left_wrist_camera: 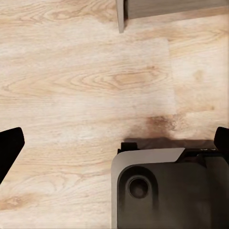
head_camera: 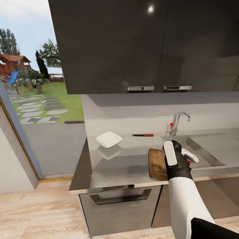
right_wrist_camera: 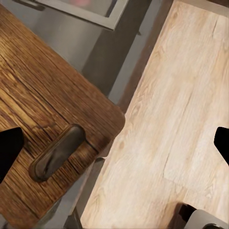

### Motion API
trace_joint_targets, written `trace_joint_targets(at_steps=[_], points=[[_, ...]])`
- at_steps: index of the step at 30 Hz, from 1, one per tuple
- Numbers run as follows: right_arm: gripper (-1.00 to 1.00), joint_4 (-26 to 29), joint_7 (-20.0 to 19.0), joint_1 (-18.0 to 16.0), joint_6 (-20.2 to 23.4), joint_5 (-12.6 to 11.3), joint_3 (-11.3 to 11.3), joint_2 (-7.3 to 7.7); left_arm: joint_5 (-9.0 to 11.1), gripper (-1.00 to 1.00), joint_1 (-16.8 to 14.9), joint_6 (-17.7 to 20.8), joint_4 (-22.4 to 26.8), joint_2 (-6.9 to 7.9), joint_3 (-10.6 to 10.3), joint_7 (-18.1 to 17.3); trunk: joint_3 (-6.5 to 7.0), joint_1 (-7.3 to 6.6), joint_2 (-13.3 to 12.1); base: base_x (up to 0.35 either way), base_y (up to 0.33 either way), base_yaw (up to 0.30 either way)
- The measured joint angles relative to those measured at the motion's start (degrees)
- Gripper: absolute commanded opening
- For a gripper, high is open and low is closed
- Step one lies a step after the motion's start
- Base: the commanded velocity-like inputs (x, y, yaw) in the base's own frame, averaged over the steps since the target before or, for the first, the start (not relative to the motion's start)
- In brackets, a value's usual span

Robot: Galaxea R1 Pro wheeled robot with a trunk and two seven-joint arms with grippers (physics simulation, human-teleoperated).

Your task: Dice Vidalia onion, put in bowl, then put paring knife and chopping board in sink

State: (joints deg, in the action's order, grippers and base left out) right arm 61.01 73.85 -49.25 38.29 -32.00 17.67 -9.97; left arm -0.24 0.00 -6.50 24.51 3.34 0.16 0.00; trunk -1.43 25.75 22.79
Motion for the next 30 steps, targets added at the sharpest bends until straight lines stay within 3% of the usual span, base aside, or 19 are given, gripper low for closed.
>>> trace_joint_targets(at_steps=[30], points=[[1.00,-0.30,-0.41,0.05,0.00,-0.02,0.00,0.05,0.00,1.00,0.00,0.00,-0.06,-0.04,-0.08,0.00,-1.06,0.00,0.00,-0.013,-0.014,0.000]])
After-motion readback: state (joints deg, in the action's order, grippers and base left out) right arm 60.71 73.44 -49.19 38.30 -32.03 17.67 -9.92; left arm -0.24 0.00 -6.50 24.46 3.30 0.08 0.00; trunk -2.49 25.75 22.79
